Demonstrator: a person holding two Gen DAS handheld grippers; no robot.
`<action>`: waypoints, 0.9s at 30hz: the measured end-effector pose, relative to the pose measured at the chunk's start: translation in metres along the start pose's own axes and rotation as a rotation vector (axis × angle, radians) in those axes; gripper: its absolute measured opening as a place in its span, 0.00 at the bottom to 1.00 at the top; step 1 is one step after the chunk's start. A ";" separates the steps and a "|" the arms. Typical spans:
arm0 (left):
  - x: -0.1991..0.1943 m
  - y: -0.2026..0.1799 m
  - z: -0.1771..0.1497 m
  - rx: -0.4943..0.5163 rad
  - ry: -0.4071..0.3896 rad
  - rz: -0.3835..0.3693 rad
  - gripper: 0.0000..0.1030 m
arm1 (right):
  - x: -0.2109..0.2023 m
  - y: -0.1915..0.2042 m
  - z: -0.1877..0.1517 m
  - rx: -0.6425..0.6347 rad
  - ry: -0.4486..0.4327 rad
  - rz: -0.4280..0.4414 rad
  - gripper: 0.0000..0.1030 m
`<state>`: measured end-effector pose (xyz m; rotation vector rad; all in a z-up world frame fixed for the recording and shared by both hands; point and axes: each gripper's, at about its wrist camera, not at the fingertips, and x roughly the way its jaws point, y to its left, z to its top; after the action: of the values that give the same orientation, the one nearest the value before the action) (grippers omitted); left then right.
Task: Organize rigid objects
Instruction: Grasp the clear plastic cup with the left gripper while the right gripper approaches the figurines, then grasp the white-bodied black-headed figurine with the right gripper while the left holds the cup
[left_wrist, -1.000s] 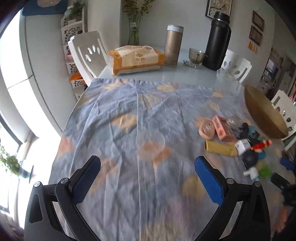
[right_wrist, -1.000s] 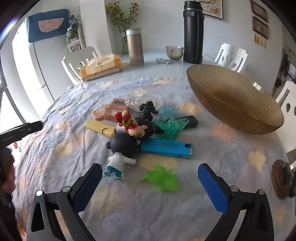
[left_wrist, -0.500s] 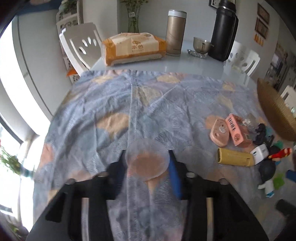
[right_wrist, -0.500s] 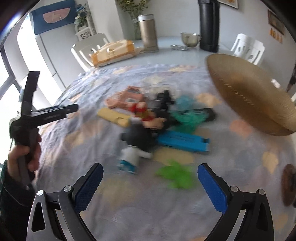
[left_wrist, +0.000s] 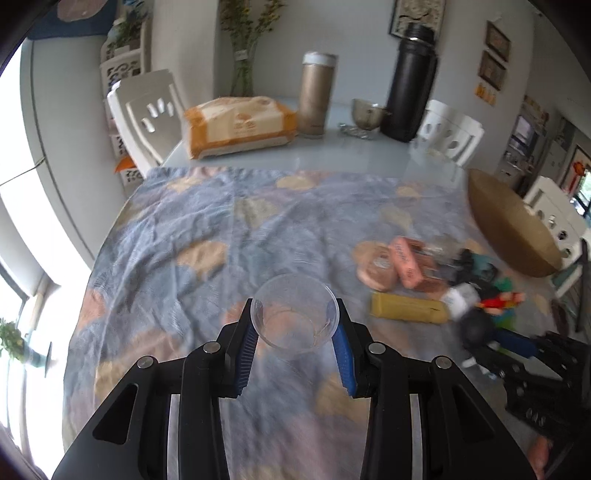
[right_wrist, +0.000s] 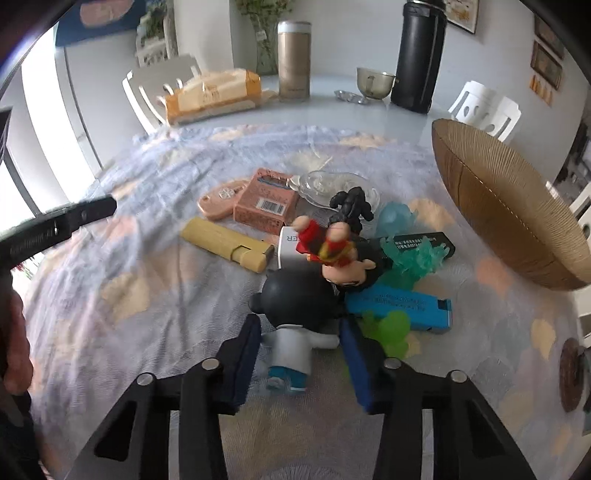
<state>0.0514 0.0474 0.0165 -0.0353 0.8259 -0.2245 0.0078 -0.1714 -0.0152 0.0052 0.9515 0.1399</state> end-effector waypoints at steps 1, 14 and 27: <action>-0.006 -0.006 -0.002 0.009 -0.001 -0.019 0.34 | -0.006 -0.003 -0.001 0.010 -0.011 0.029 0.32; -0.021 -0.076 -0.040 0.070 0.011 -0.168 0.34 | -0.043 -0.035 -0.036 0.016 -0.010 0.094 0.41; -0.006 -0.076 -0.052 0.065 0.043 -0.134 0.33 | -0.002 0.012 -0.011 -0.105 -0.010 -0.008 0.42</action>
<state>-0.0044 -0.0223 -0.0055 -0.0251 0.8600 -0.3787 -0.0043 -0.1601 -0.0192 -0.0950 0.9332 0.1822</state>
